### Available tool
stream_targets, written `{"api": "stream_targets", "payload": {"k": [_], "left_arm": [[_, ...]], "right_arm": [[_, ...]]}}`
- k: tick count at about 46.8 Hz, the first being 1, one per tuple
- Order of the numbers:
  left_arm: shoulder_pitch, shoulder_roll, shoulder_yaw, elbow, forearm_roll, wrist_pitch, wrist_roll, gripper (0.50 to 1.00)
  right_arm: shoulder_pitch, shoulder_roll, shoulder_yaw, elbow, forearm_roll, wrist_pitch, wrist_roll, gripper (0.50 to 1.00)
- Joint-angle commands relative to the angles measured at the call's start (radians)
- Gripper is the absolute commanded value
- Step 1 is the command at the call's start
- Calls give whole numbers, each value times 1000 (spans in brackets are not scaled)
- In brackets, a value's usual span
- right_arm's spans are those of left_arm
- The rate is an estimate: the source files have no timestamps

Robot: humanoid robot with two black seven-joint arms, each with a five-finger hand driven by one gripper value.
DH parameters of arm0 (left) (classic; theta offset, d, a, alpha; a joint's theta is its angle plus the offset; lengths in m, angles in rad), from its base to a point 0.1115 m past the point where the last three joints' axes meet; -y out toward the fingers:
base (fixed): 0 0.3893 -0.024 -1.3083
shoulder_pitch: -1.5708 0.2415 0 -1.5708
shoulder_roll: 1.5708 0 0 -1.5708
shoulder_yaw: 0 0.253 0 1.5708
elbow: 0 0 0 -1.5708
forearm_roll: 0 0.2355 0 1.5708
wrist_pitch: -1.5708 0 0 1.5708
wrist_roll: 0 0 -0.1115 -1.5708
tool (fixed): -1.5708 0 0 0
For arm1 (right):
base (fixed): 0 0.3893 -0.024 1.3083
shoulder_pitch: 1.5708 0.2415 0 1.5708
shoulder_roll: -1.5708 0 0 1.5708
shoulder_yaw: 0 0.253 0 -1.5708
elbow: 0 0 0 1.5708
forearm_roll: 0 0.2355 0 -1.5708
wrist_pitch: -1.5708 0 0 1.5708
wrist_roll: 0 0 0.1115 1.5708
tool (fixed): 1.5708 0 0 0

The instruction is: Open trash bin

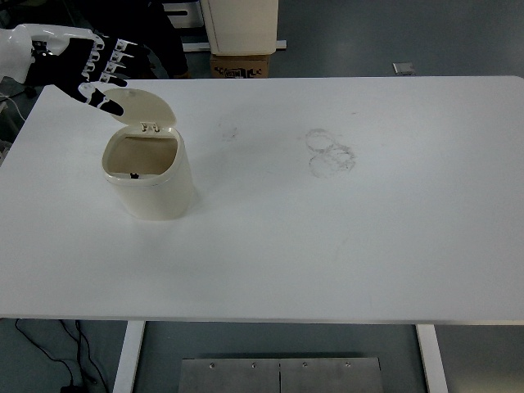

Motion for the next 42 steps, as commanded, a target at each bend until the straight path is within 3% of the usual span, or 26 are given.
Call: {"api": "stream_targets", "payload": {"k": [1, 18, 32, 42], "left_arm": [[21, -2, -23, 33, -43, 0, -5, 1000], [243, -12, -273, 284, -158, 0, -8, 1000], [472, -80, -567, 499, -269, 0, -31, 1000], [650, -141, -712, 582, -338, 0, -41, 1000]], "right_arm": [[0, 0, -1, 0, 0, 0, 0, 991], [0, 0, -1, 0, 0, 0, 0, 991], [0, 0, 1, 0, 0, 0, 0, 991], [0, 0, -1, 0, 0, 0, 0, 991]]}}
